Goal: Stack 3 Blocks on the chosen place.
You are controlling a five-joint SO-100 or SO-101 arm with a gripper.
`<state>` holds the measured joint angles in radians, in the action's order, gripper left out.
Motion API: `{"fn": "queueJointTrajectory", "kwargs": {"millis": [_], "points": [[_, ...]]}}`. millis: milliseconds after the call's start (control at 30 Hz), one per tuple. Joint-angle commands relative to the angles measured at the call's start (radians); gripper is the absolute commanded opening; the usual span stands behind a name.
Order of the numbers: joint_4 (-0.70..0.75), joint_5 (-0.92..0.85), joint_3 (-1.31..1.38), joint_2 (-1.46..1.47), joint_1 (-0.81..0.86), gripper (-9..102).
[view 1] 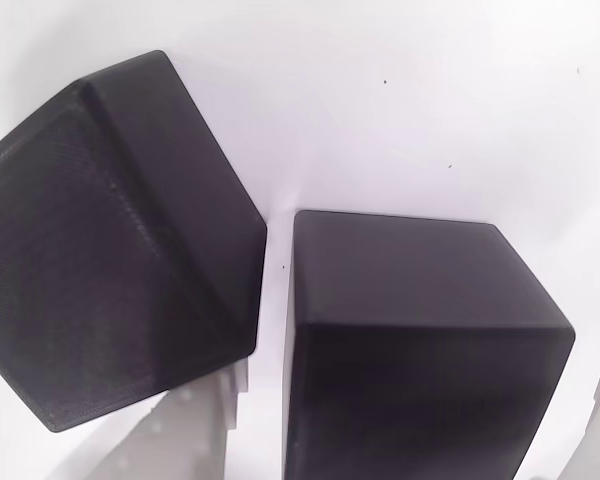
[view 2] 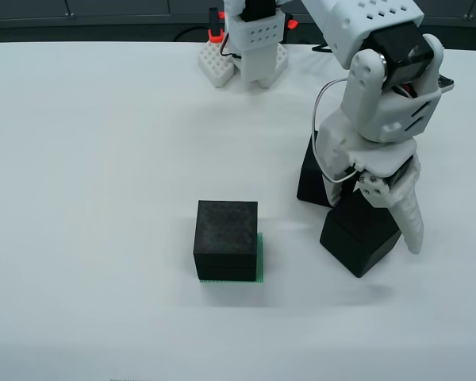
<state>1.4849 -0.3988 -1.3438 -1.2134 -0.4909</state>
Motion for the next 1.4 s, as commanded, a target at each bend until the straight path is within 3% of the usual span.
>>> {"fn": "queueJointTrajectory", "kwargs": {"millis": [0,567,1367], "points": [[0.011,0.006,0.032,-0.006,-0.006,42],[0.012,0.006,0.028,-0.006,-0.009,25],[0.075,0.012,-0.009,-0.187,0.091,23]]}}
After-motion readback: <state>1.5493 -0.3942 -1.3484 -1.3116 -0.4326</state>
